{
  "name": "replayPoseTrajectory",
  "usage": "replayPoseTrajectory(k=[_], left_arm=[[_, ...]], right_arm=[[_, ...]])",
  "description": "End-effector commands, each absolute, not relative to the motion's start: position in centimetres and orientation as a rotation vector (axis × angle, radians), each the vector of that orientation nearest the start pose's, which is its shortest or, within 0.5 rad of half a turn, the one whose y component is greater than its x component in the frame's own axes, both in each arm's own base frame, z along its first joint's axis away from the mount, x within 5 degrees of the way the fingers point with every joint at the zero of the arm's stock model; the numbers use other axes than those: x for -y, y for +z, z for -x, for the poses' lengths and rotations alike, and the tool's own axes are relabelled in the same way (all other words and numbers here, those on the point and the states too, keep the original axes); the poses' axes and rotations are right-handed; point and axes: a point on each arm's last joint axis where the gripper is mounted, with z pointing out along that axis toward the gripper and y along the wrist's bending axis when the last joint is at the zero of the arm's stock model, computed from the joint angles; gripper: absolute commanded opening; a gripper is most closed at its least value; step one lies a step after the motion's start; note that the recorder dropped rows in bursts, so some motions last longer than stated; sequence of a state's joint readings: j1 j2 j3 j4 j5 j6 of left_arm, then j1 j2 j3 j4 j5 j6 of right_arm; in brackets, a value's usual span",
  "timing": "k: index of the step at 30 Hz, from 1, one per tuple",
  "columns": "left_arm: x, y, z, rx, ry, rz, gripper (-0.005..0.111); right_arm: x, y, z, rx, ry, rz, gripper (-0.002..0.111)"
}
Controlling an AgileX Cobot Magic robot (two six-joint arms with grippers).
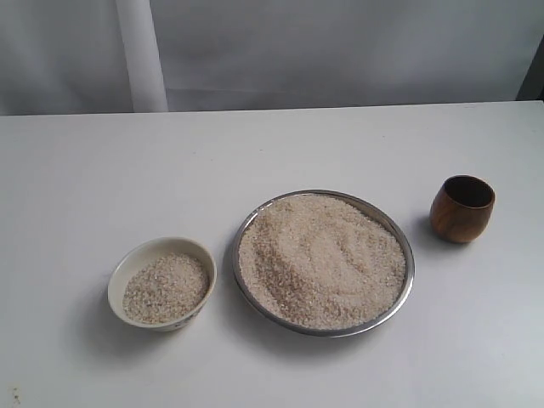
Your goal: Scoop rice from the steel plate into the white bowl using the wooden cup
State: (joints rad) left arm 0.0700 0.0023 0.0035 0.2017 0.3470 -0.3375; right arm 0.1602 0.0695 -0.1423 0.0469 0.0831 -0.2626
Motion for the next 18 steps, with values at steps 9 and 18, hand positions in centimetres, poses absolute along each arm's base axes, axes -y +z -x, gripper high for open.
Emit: replayPoseTrajectory(k=[9,18], left_arm=[[-1.0,18.3,-5.3,-1.801,0.000,0.249,0.000],[-1.0,18.3,-5.3,-1.801,0.000,0.249,0.000]], right_arm=[[-1.7,27.5,-12.2,-1.415,0.189,0.023,0.000],[-2.9,23.3,-18.6,-1.483,0.073,0.165,0.000]])
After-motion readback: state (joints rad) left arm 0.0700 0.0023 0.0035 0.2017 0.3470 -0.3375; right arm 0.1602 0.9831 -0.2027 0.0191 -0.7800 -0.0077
